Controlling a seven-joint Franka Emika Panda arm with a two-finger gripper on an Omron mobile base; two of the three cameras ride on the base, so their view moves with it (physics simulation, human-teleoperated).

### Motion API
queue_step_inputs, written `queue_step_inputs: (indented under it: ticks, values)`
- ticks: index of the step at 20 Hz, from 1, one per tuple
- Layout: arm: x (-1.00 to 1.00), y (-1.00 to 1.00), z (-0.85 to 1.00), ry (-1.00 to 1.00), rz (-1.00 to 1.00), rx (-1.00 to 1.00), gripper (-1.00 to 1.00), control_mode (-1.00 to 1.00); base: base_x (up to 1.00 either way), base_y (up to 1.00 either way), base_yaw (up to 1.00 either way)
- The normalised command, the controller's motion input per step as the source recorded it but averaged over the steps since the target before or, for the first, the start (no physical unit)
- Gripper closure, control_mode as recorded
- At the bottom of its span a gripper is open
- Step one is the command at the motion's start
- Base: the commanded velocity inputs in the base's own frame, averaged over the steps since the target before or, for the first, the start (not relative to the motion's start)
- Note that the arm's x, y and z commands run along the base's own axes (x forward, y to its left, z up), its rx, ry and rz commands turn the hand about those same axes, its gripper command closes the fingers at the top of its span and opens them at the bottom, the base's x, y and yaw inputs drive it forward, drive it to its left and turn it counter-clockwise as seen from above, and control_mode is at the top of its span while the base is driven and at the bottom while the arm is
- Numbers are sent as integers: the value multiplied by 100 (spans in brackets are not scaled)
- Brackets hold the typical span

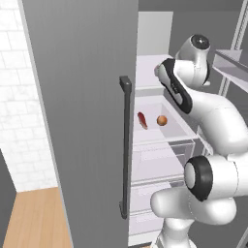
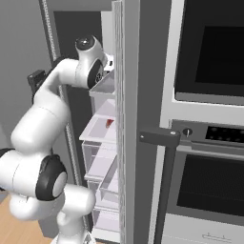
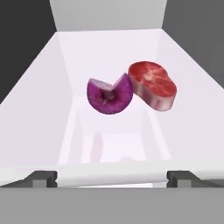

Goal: Place one onion and one steak in each tupperware on the nearby counter, to pack two identical lunches.

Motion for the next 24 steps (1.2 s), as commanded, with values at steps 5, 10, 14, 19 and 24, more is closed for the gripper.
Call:
queue_step_inputs:
  ticks: [5, 10, 14, 19, 24]
  values:
    - [69, -3, -15, 0, 0, 0, -100, -100, 0, 0, 0]
    - [64, 0, -13, 3, 0, 0, -100, -100, 0, 0, 0]
    - [58, 0, -9, 7, 0, 0, -100, -100, 0, 0, 0]
    - [58, 0, -8, 6, 0, 0, -100, -100, 0, 0, 0]
    - [19, 0, -41, 6, 0, -1, -100, -100, 0, 0, 0]
